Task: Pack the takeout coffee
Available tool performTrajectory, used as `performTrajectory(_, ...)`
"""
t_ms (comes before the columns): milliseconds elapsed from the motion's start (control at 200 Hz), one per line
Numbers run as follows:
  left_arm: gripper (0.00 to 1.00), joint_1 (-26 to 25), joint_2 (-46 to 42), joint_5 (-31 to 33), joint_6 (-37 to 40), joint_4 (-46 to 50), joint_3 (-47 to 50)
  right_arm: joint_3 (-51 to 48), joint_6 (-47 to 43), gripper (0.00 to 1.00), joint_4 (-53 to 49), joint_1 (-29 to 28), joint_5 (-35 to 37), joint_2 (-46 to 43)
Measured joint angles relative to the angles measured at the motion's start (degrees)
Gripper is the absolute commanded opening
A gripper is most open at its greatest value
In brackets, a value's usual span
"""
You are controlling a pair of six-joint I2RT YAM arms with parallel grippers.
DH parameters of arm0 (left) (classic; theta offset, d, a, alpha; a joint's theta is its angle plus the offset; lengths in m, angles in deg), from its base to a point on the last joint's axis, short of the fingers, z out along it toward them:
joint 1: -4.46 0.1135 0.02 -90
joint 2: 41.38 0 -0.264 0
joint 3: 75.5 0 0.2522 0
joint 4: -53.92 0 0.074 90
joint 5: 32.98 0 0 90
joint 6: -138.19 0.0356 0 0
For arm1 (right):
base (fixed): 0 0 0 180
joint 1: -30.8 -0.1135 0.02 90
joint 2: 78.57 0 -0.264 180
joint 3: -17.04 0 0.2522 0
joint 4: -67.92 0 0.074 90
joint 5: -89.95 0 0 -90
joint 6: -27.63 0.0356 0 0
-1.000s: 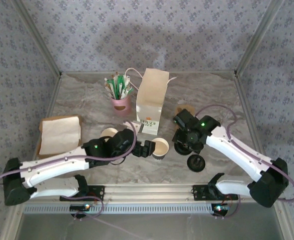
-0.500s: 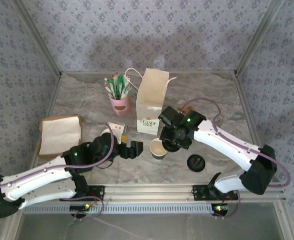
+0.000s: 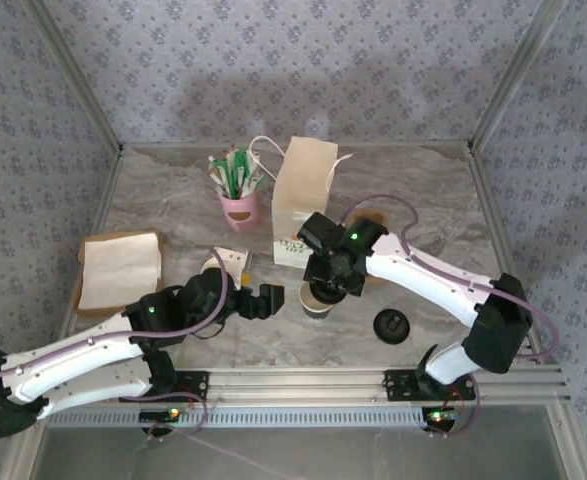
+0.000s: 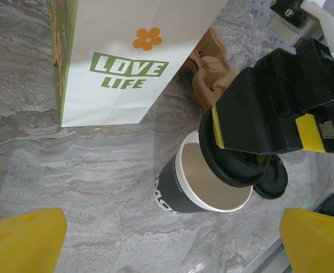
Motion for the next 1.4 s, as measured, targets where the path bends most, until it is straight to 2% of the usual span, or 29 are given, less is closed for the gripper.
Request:
performTrajectory(505,0.96,0.4,-0.2,0.0,0.0,0.0,0.8,2.3,0.0,0.79,0.3,-2.1,-1.0,3.8)
performTrajectory(1399,0.96,0.7,-0.3,0.0,-0.2,-0.1,1.5,3.0,0.0,0.78,-0.6,-4.0,-1.0,4.0)
